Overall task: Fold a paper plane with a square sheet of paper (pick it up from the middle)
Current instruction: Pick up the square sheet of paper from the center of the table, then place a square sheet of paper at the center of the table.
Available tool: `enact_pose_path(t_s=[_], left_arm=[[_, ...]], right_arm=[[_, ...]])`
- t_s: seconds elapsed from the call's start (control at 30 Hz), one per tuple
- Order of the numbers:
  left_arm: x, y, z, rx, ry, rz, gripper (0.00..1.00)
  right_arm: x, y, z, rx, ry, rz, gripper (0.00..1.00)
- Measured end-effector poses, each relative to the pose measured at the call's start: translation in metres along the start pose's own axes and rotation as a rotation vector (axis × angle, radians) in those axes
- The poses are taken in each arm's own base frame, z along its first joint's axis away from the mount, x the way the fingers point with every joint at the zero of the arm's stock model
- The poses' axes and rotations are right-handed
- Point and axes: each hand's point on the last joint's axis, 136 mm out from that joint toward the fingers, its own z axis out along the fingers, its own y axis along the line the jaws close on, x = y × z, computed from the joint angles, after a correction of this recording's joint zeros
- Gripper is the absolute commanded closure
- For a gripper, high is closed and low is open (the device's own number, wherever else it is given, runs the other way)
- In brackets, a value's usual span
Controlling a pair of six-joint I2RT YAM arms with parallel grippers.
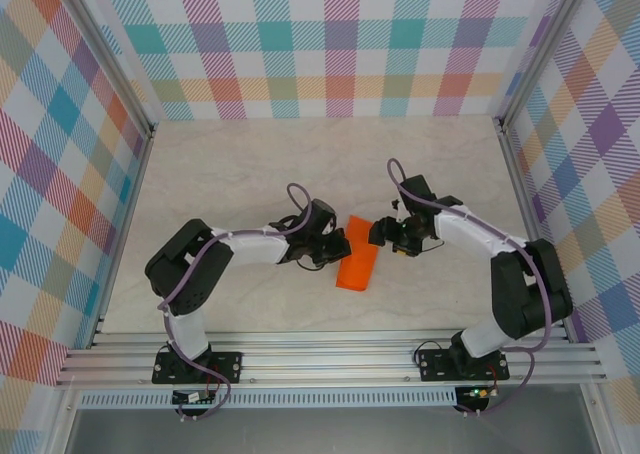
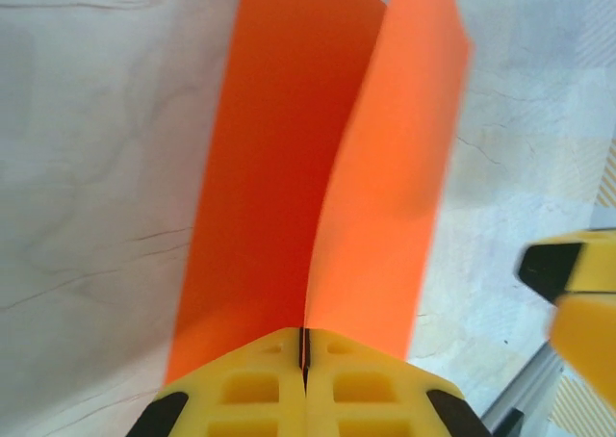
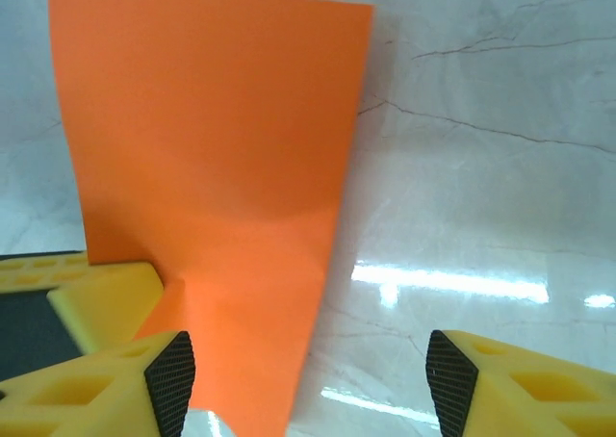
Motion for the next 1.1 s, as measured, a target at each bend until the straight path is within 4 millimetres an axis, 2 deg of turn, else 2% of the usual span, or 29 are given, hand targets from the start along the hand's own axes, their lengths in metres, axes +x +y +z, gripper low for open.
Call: enact_pose_path(t_s=[0.13, 0.33, 0.53, 0.7, 0.77, 0.83, 0.93, 1.03, 1.1], left_arm=[[-0.005, 0.004, -0.019, -0.02, -0.069, -0.007, 1.0], [-0.019, -0.019, -0.053, 0.036, -0.171, 0.008, 1.0], [-0.032, -0.043, -0.109, 0.083, -0.288, 0.04, 1.0], [-0.041, -0.048, -0.156, 0.043, -0.364, 0.073, 1.0], [-0.044, -0.049, -0.168, 0.022, -0.381, 0.085, 1.0], [-0.045, -0.046, -0.171, -0.002, -0.383, 0.094, 1.0], [-0.043, -0.035, -0.163, -0.044, -0.357, 0.099, 1.0], [-0.042, -0.026, -0.142, -0.071, -0.308, 0.096, 1.0], [-0.041, -0.02, -0.122, -0.08, -0.267, 0.093, 1.0]], right_arm=[[-0.003, 0.007, -0.015, -0.021, -0.042, -0.017, 0.31], [-0.003, 0.014, -0.028, -0.046, -0.074, -0.031, 0.31], [-0.002, 0.019, -0.037, -0.066, -0.092, -0.041, 0.3], [-0.002, 0.021, -0.039, -0.076, -0.094, -0.044, 0.3], [-0.002, 0.021, -0.039, -0.078, -0.094, -0.044, 0.31], [-0.002, 0.022, -0.039, -0.081, -0.094, -0.045, 0.31], [-0.004, 0.026, -0.042, -0.099, -0.107, -0.053, 0.31], [-0.005, 0.03, -0.048, -0.129, -0.141, -0.068, 0.3], [-0.003, 0.031, -0.051, -0.143, -0.159, -0.077, 0.24]])
